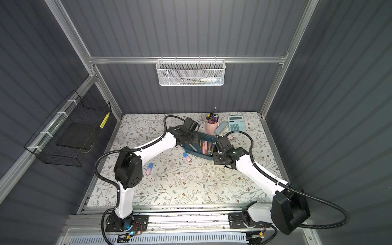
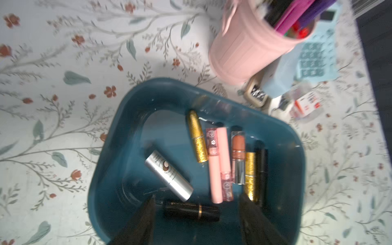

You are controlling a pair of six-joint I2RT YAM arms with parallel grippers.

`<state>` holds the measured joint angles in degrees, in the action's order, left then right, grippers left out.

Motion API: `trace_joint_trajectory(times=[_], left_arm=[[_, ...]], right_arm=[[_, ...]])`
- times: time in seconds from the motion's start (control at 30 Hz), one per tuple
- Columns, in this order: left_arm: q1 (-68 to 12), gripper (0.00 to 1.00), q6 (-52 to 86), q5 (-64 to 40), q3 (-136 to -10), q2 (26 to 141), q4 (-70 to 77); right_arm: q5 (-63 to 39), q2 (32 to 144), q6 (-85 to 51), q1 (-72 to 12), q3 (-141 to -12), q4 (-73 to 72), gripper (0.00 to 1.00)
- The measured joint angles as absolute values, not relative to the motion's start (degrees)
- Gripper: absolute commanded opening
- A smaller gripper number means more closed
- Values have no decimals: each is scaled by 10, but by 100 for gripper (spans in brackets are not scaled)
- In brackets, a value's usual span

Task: Put the lipstick into the storage box
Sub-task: Place the lipstick in the storage box, then pick up the lipstick at the center of the board.

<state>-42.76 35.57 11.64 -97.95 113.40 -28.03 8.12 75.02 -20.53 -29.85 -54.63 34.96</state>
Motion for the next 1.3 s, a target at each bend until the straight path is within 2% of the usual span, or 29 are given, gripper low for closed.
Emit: trace_joint_trajectory(times=[0.13,0.2,0.23,0.27,0.5,0.7,1.3], left_arm=[[-428,73,357,176,-840,964,-304],[-428,85,364,206,-786,891,-312],[-428,96,370,221,-759,855,-321],[-427,100,375,236,-732,822,-330],[-427,100,426,294,-587,663,-410],[-427,100,462,322,-531,559,-473],[-427,100,480,361,-509,503,-555]], right_arm=[[88,802,-204,-356,-591,343,42],[88,832,-203,-381,-613,340,42],[87,849,-203,-391,-625,339,42],[87,865,-203,-399,-636,338,43],[77,990,-196,-434,-720,334,43],[63,1066,-190,-440,-775,333,43],[41,1197,-179,-441,-901,357,43]])
